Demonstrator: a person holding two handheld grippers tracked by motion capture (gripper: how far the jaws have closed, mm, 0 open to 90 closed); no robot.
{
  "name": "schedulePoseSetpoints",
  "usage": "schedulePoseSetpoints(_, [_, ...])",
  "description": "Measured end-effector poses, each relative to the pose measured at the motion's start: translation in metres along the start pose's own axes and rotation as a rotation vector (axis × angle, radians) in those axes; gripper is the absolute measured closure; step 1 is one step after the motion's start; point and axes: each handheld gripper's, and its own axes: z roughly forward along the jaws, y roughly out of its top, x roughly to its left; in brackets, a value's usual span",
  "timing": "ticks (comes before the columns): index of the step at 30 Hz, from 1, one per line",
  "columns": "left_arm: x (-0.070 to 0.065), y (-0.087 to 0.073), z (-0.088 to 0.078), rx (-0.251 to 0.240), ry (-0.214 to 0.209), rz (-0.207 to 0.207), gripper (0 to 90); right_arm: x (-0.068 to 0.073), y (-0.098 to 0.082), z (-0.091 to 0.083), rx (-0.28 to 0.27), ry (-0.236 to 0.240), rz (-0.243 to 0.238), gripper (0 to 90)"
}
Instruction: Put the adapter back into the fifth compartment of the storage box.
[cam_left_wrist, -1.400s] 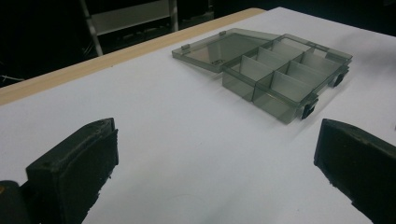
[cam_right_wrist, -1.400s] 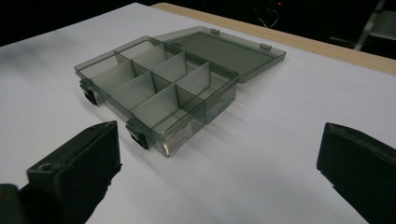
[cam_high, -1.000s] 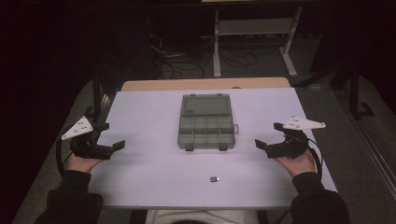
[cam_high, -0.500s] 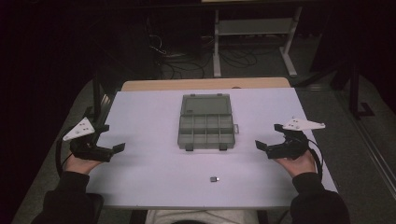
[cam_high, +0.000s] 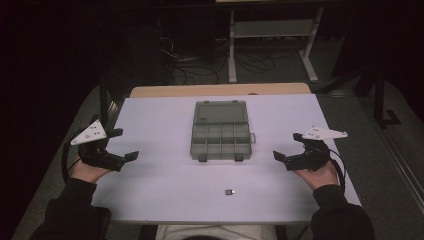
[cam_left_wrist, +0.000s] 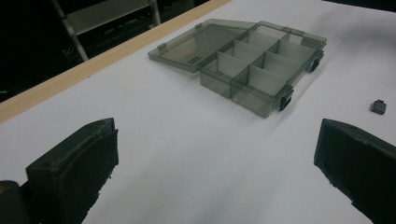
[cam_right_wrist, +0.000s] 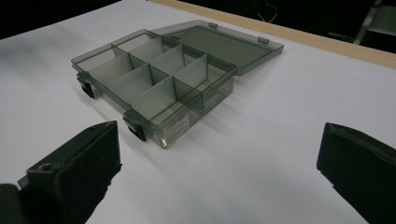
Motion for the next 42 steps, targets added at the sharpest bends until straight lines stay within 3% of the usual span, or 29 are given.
schedulePoseSetpoints(14, [-0.009,0.026,0.012,0.037,-0.044,0.068,0.0,0.000,0.000,0.000,0.006,0.002,-0.005,0.0])
schedulePoseSetpoints(17, [-0.015,0.035,0.019,0.042,-0.073,0.095,0.0,0.000,0.000,0.001,0.006,0.004,-0.004,0.0])
schedulePoseSetpoints(21, [-0.018,0.037,0.023,0.041,-0.086,0.099,0.0,0.000,0.000,0.001,0.007,0.005,-0.004,0.0])
schedulePoseSetpoints(25, [-0.023,0.040,0.032,0.078,-0.111,0.123,0.0,0.001,0.000,0.001,0.008,0.005,-0.007,0.0])
schedulePoseSetpoints(35, [-0.031,0.042,0.041,0.090,-0.147,0.137,0.0,0.001,0.000,0.001,0.008,0.007,-0.006,0.0])
schedulePoseSetpoints(42, [-0.041,0.056,0.052,0.105,-0.188,0.180,0.0,0.002,-0.001,0.002,0.019,0.006,-0.012,0.0])
